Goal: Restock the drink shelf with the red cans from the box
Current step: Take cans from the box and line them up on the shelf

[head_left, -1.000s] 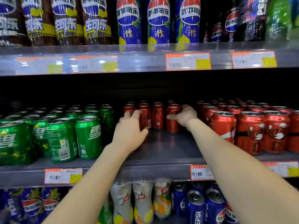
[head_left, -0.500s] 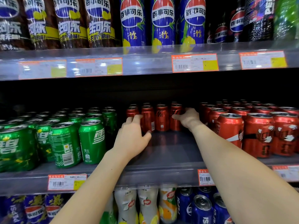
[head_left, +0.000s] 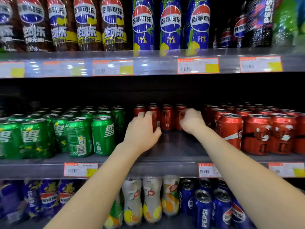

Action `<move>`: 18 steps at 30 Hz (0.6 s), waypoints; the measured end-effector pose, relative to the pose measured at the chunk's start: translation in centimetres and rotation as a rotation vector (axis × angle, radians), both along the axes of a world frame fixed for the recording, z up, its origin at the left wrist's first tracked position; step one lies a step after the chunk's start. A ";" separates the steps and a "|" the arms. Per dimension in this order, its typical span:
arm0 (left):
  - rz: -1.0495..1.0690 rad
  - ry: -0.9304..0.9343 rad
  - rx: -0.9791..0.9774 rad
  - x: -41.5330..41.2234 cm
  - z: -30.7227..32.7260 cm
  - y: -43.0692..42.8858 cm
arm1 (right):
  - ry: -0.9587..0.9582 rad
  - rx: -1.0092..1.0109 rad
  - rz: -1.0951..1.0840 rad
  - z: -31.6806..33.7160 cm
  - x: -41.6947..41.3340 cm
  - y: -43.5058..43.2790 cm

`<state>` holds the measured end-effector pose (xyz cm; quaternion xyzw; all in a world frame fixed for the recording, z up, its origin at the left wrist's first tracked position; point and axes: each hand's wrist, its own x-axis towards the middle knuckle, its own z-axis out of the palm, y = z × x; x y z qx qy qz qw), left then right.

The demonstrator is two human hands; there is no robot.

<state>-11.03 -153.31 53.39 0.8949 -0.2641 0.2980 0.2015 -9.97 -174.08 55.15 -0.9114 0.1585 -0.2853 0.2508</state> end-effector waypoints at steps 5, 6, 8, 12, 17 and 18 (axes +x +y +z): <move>0.012 -0.025 0.117 -2.6 -0.3 -0.5 | -0.009 -0.206 0.201 -2.3 -3.9 2.3; 0.020 -0.027 0.139 -3.0 -0.3 -0.7 | 0.006 -0.243 0.205 -2.4 -4.3 2.5; 0.039 -0.043 0.200 -3.3 -0.2 -1.0 | 0.039 -0.301 0.193 -2.5 -4.8 2.5; 0.066 -0.007 0.238 -2.9 0.4 -0.7 | 0.073 -0.334 0.186 -1.8 -6.0 2.6; 0.052 0.098 0.307 -3.6 2.4 0.5 | 0.186 -0.318 0.207 0.0 -8.0 4.2; 0.050 0.128 0.340 -3.9 3.0 0.9 | 0.226 -0.303 0.206 0.7 -8.6 4.8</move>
